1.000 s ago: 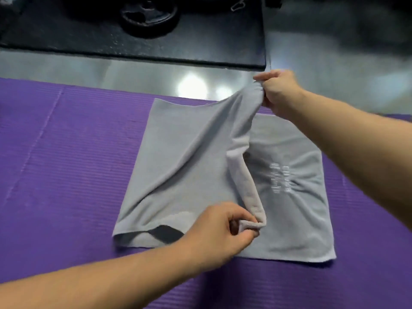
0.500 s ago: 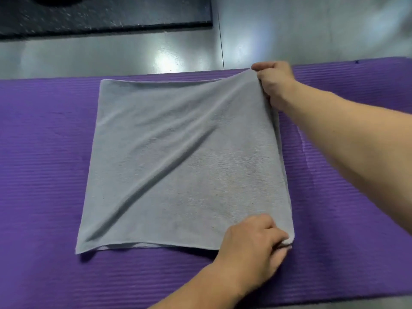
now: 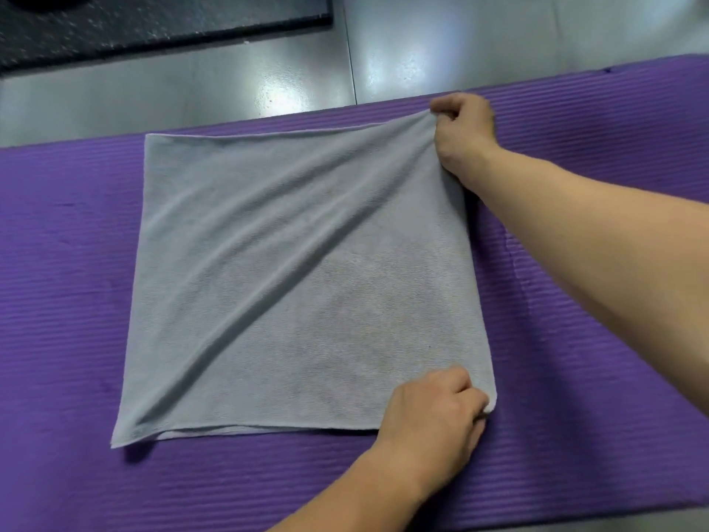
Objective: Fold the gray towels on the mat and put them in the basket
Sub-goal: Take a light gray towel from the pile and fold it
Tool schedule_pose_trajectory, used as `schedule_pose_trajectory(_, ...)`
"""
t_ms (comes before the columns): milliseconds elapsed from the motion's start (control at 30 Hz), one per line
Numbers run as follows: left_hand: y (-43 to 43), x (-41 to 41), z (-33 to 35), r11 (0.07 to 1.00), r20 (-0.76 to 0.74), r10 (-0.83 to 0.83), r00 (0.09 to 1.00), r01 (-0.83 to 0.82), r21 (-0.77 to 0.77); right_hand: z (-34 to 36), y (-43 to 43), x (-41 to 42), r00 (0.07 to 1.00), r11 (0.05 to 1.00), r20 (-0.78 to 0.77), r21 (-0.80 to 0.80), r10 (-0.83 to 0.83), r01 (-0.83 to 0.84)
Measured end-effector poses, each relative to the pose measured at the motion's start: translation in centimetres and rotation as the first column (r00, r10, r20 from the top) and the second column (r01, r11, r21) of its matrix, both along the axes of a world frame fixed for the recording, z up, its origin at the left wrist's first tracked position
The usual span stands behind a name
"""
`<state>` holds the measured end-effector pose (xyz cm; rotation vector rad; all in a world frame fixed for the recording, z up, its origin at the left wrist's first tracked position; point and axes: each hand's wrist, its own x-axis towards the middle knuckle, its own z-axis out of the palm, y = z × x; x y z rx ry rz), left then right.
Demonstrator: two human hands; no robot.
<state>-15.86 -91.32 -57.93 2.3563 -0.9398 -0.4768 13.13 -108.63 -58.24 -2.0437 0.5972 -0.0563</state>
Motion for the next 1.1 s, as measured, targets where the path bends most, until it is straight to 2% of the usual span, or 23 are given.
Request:
schedule_pose_trajectory(167,-0.6,0.1,-0.5,0.995,0.037,-0.072,0.997,0.069,0.077,-0.3,-1.1,0.2,0.999,0.99,-0.002,-0.14,0.035,-0.035)
schedule_pose_trajectory(233,-0.4,0.9,0.6,0.992,-0.038,-0.072,0.997,0.076,0.103,-0.6,-1.5,-0.1,0.993,0.963,-0.011,-0.244,0.115,-0.115)
schedule_pose_trajectory(300,1.1,3.1,1.7,0.998,-0.103,0.032,0.994,-0.026,0.054,-0.8,-1.6,-0.6,0.981,0.927,-0.021,-0.326,0.191,-0.187)
schedule_pose_trajectory(400,6.8,9.2,1.7,0.951,0.053,0.31,0.949,-0.309,-0.033,-0.7,-1.8,-1.1,0.985,0.935,0.013,-0.316,0.171,-0.158)
schedule_pose_trajectory(467,12.2,14.0,1.4,0.873,0.185,0.476,0.86,-0.487,0.017,-0.4,-2.0,-1.0,0.996,0.964,0.013,-0.255,0.084,-0.078)
schedule_pose_trajectory(533,17.8,18.3,1.3,0.737,0.27,0.61,0.745,-0.658,0.153,0.0,-2.2,-0.9,0.999,0.978,-0.037,-0.208,-0.008,0.001)
schedule_pose_trajectory(600,22.2,21.7,1.5,0.573,0.282,0.709,0.647,-0.761,0.304,0.2,-2.4,-1.0,0.992,0.977,-0.103,-0.208,-0.072,0.049)
schedule_pose_trajectory(667,25.1,24.1,1.7,0.484,0.254,0.754,0.605,-0.775,0.407,0.3,-1.8,-1.2,0.981,0.97,-0.162,-0.234,-0.102,0.062)
schedule_pose_trajectory(733,26.6,26.2,1.7,0.508,0.269,0.714,0.646,-0.743,0.436,-0.2,-1.2,-1.1,0.975,0.966,-0.181,-0.244,-0.13,0.084)
schedule_pose_trajectory(800,26.7,29.0,1.8,0.584,0.253,0.66,0.707,-0.695,0.42,-0.4,-0.7,-0.5,0.964,0.972,-0.185,-0.172,-0.189,0.158)
schedule_pose_trajectory(867,26.4,32.0,1.8,0.613,0.213,0.662,0.718,-0.683,0.397,-0.5,-0.2,0.2,0.946,0.964,-0.191,-0.088,-0.263,0.25)
schedule_pose_trajectory(1000,25.6,35.9,2.2,0.609,0.064,0.762,0.645,-0.746,0.269,-0.8,0.0,0.4,0.933,0.947,-0.16,-0.045,-0.322,0.319)
schedule_pose_trajectory(1100,26.6,37.0,2.0,0.526,0.125,0.816,0.564,-0.815,0.244,-0.7,0.1,0.5,0.924,0.939,-0.172,-0.043,-0.342,0.34)
